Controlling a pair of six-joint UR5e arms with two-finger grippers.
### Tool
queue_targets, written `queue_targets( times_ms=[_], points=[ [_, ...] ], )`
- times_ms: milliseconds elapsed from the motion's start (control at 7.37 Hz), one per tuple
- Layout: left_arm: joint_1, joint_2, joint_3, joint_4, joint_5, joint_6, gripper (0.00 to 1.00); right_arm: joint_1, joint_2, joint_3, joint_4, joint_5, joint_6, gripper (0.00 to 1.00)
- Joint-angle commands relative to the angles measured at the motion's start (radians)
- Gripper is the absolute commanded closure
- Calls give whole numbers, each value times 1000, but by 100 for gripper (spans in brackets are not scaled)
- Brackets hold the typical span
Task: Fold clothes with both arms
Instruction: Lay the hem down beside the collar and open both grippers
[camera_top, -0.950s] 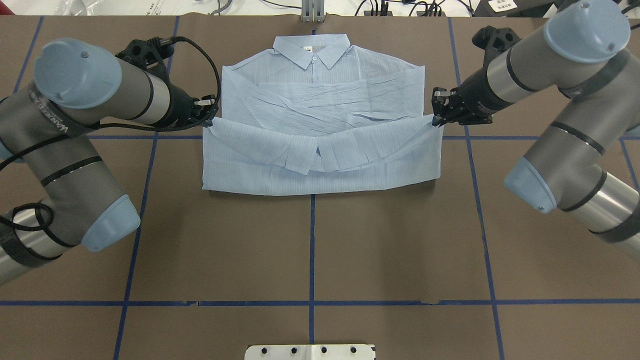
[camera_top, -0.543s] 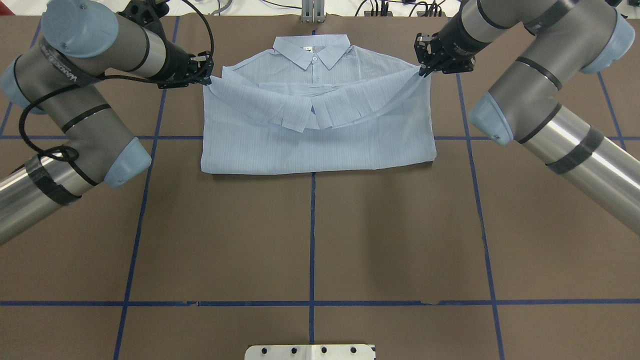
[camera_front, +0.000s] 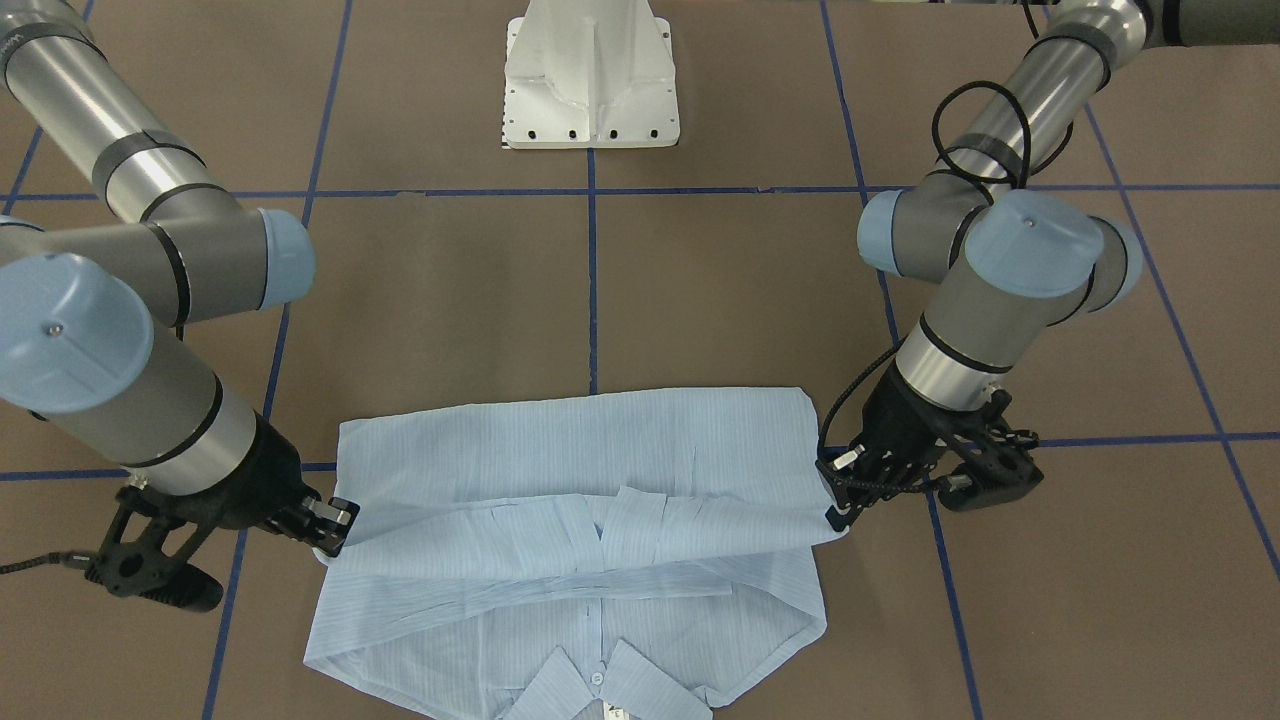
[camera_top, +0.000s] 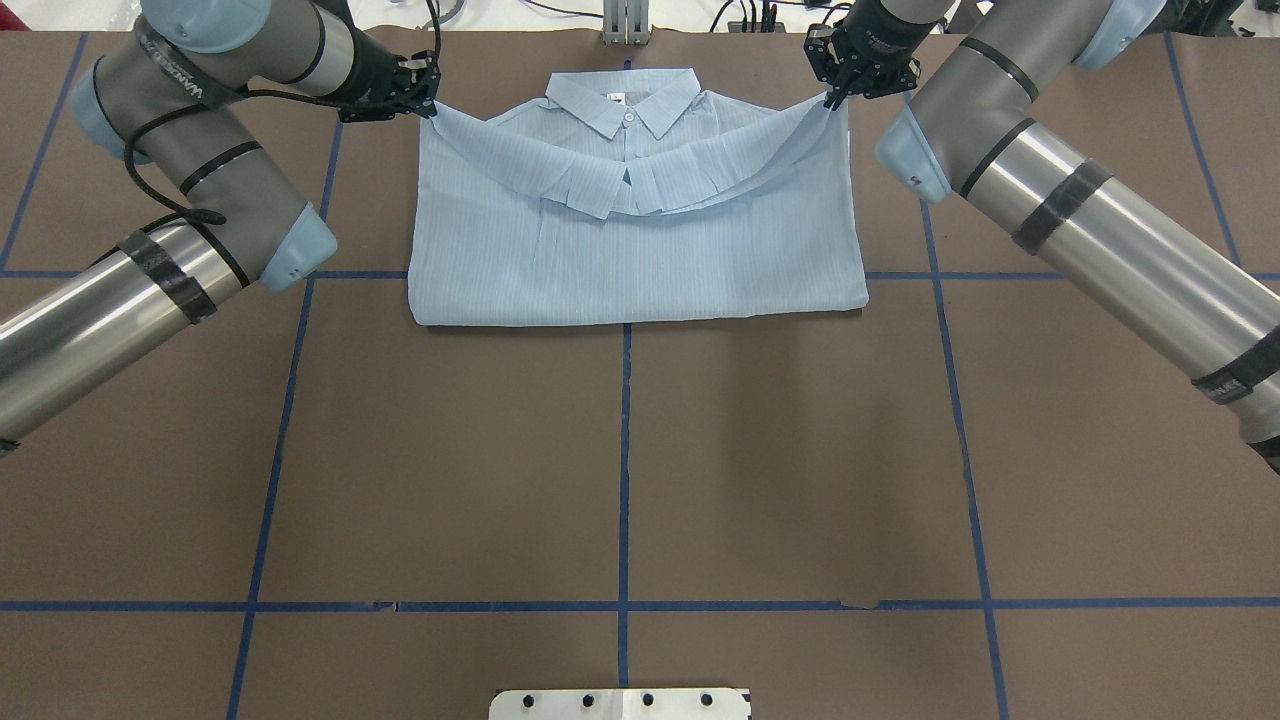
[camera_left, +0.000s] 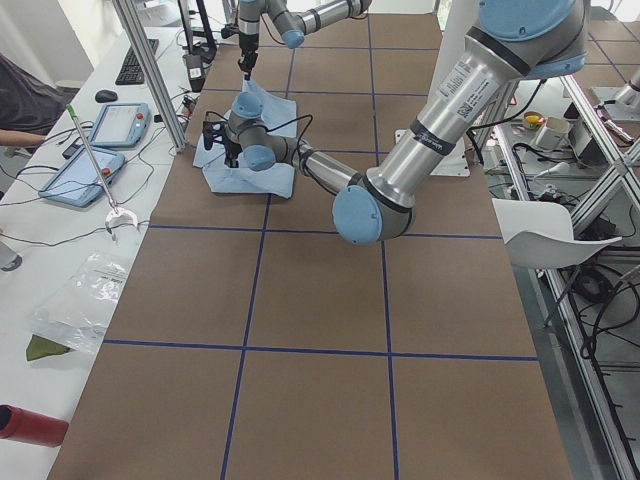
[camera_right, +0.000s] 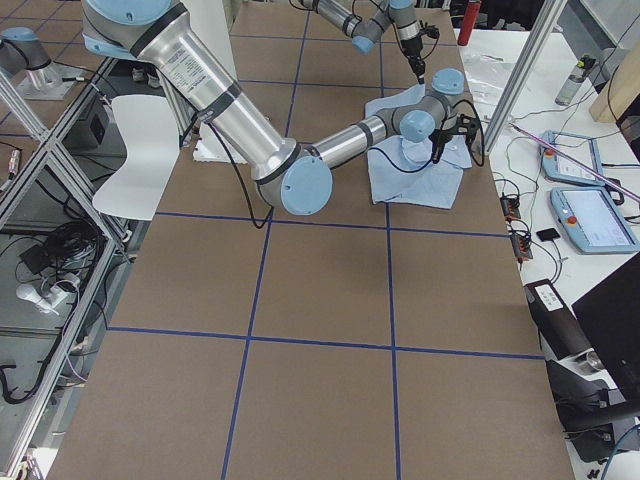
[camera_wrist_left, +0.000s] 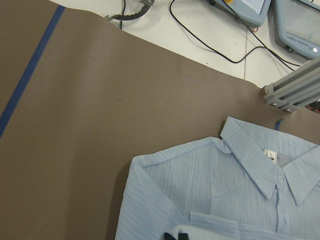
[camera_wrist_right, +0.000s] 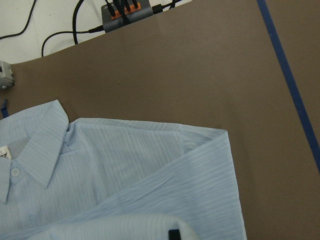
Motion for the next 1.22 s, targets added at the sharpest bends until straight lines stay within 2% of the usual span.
queue_targets(
  times_ms=[0,271,678,814,950,1085],
  points=[
    [-2,-23,75,-44,1,0,100,4,9,-106,72,-5,-12,100],
    [-2,-28,147,-109,2,2,100,3,8,-117,70,-8,-10,100],
    [0,-37,156,-119,7,-4,100,0,12,-115,73,-6,-9,100],
    [0,-39,155,-121,8,-10,78,-6,12,-115,72,-20,-9,41],
    [0,-39,153,-119,8,-12,32,-28,14,-109,73,-79,-7,0],
    [0,-36,152,-121,10,-20,0,-32,14,-111,73,-94,-10,0]
  ],
)
